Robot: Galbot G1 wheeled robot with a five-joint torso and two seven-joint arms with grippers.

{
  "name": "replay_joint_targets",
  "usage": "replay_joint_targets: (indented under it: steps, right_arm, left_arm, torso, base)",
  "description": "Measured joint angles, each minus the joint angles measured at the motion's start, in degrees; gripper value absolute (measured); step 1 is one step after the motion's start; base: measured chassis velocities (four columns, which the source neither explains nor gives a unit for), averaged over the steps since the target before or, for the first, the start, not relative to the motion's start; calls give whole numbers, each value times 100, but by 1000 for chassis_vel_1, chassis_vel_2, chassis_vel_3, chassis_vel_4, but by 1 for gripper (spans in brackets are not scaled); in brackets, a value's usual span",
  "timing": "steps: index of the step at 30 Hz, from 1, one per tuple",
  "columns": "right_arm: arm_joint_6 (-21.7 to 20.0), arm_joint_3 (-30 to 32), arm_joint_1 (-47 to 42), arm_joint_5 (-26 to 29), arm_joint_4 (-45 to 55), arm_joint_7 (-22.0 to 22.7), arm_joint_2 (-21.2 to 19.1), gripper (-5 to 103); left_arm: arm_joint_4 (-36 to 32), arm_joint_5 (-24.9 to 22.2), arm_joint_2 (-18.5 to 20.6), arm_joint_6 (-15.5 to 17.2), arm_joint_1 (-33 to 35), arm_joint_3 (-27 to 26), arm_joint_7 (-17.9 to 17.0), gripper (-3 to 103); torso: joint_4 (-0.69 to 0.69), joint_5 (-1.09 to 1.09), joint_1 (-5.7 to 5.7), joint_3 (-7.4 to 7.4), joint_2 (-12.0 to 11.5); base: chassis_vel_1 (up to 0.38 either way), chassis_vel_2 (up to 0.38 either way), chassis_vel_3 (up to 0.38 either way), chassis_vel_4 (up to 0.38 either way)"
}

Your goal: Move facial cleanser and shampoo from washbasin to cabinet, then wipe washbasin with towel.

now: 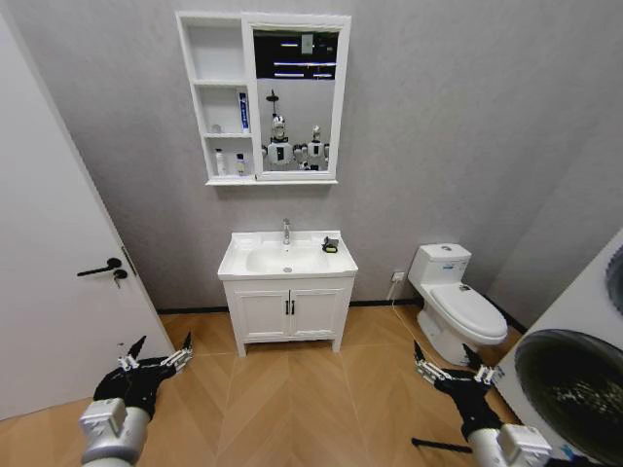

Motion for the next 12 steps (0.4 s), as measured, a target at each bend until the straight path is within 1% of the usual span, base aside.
replay_joint_targets:
  steps: [12]
  right_arm:
    - [0,0,0,0,0,0,0,100]
  left_arm:
    - [0,0,0,0,0,0,0,100]
  torso:
    - [0,0,0,0,0]
  base:
    - [0,0,0,0]
